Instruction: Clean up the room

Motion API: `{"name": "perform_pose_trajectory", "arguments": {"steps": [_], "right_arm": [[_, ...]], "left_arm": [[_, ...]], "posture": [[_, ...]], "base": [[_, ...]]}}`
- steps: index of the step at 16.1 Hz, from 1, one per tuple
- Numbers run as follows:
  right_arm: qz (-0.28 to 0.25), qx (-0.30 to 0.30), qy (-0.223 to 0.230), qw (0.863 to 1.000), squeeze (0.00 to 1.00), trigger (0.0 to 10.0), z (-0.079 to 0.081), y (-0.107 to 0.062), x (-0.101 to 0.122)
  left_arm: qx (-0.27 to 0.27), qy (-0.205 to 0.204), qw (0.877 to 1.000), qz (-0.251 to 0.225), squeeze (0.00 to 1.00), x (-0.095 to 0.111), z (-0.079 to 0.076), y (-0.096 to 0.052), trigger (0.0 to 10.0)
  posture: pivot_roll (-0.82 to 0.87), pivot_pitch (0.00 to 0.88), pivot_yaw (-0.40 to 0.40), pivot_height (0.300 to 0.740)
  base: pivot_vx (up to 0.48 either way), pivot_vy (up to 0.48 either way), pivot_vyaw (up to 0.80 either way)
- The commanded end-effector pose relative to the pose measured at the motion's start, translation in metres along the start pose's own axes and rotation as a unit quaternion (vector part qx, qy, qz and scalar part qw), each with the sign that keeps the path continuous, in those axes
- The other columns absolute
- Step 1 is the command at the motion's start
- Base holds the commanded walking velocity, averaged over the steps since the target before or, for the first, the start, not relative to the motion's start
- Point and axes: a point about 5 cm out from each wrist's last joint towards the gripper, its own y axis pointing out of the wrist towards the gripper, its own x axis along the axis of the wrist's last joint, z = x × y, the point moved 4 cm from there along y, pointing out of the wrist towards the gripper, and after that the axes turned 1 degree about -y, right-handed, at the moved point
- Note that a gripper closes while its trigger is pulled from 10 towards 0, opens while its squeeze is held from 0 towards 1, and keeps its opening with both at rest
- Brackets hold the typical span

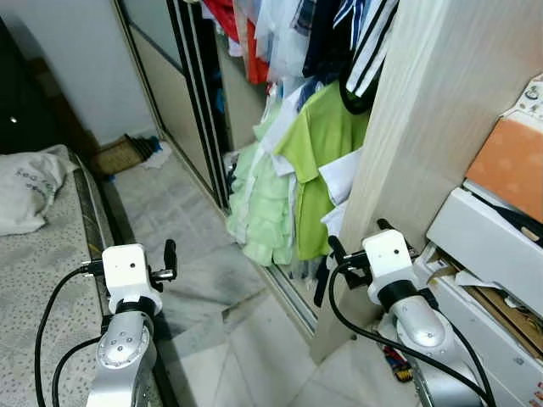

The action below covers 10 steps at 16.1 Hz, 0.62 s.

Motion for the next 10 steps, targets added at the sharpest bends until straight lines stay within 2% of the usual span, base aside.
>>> {"name": "perform_pose_trajectory", "arguments": {"steps": [1,3,6,8,10], "right_arm": [[-0.006,-0.001,-0.001,1.0,0.0,10.0,0.0008,-0.001,0.0057],[-0.004,-0.005,-0.001,1.0,0.0,10.0,-0.0006,-0.0005,0.0054],[-0.006,-0.006,-0.003,1.0,0.0,10.0,-0.0007,0.0008,0.007],[-0.007,-0.009,-0.01,1.0,0.0,10.0,-0.0013,0.0005,0.0077],[-0.009,-0.014,-0.016,1.0,0.0,10.0,-0.0016,0.0,0.0084]], "left_arm": [[-0.007,0.004,1.0,0.004,0.0,0.0001,-0.0006,0.0011,10.0],[-0.01,0.004,1.0,0.006,0.0,-0.0004,-0.0019,0.002,10.0],[-0.014,0.005,1.0,0.006,0.0,-0.0004,-0.0034,0.0025,10.0],[-0.015,0.004,1.0,0.006,0.0,-0.0004,-0.0034,0.0022,10.0],[-0.019,0.005,1.0,0.006,0.0,-0.0004,-0.0042,0.0022,10.0]], "posture": [[-0.19,0.07,0.052,0.74],[-0.19,0.065,0.051,0.74],[-0.19,0.062,0.049,0.74],[-0.19,0.061,0.052,0.74],[-0.19,0.059,0.054,0.74]], "base": [[0.0,0.0,0.0],[0.0,0.0,0.0],[-0.315,0.0,0.0],[0.0,0.0,0.0],[0.0,0.0,0.8]]}}
